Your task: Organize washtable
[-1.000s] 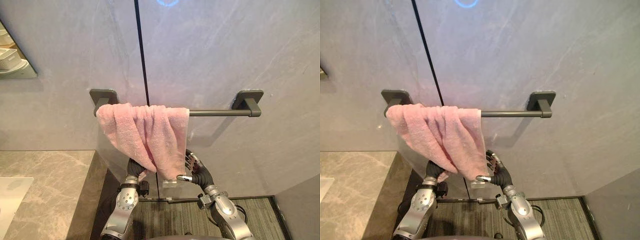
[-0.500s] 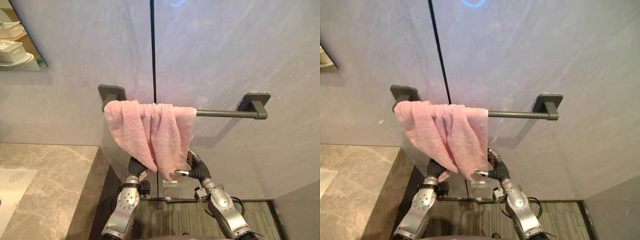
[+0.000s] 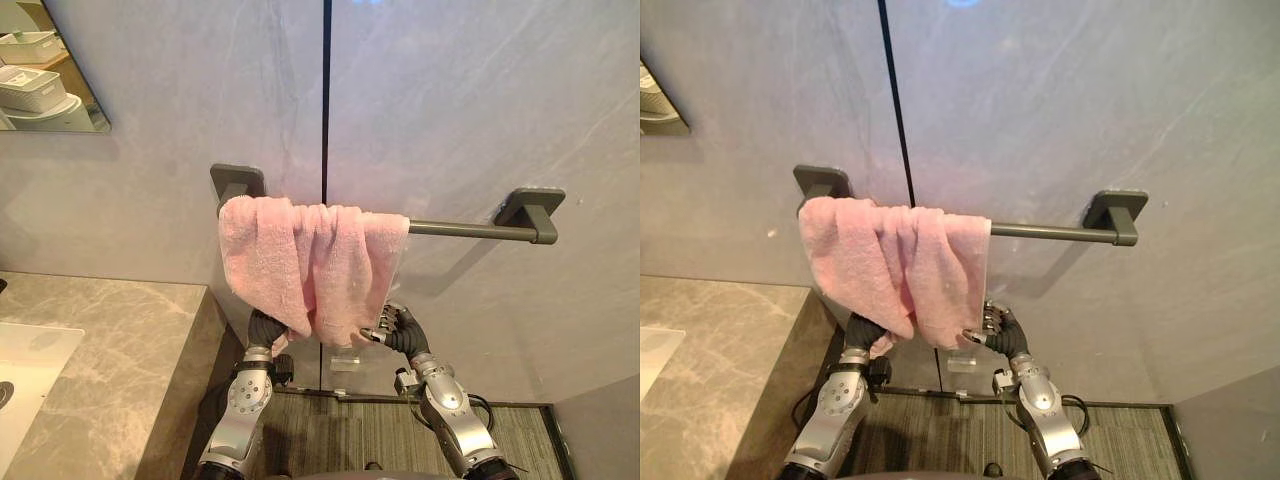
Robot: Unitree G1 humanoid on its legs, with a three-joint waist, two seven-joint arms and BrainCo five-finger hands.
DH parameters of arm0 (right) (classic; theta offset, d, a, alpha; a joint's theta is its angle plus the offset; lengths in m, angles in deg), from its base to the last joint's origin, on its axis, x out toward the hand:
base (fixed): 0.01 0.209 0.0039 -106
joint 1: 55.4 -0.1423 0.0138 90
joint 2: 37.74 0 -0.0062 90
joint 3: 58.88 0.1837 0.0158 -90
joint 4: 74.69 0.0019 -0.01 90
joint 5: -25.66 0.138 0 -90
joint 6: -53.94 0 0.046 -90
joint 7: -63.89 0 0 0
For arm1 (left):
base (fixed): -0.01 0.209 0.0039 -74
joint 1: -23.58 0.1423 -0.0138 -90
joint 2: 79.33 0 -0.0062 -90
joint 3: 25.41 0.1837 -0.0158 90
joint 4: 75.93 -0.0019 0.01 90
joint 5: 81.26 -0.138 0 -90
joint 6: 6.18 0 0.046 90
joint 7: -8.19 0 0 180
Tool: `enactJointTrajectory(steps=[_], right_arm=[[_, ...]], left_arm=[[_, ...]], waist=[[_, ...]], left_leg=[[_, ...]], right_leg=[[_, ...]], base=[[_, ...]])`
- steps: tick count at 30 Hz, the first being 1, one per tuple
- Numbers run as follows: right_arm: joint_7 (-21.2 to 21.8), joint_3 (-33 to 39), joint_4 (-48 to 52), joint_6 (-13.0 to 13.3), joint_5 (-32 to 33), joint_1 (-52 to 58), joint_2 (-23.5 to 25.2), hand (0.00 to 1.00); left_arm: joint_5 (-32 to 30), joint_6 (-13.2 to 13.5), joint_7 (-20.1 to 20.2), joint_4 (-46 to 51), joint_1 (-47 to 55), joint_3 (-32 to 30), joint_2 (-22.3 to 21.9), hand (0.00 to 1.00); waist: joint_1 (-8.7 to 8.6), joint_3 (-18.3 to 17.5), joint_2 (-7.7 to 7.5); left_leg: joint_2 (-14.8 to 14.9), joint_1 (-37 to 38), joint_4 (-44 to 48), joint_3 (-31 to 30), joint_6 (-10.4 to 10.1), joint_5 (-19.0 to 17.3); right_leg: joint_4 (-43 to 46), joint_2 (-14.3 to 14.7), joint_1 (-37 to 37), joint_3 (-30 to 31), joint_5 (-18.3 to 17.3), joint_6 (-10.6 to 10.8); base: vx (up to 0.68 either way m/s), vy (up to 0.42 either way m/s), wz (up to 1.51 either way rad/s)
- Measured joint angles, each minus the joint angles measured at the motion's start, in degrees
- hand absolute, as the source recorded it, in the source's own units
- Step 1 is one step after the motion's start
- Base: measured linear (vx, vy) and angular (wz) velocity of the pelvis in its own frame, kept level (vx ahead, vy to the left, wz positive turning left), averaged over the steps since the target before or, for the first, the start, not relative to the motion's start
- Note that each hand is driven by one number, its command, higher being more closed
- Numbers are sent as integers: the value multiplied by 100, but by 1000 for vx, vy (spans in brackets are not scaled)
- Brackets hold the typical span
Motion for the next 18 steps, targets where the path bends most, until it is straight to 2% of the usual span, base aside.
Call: enactJointTrajectory(steps=[18], right_arm=[[20, 358, -126, -12, 3, -101, 5, 100]], left_arm=[[44, 0, 83, -157, 18, -168, 5, 100]], waist=[[-9, 25, 39]], left_leg=[[-93, -3, -102, 0, 59, 52]], right_leg=[[-26, -79, -59, 5, 36, 50]], base=[[-26, -7, 0]])
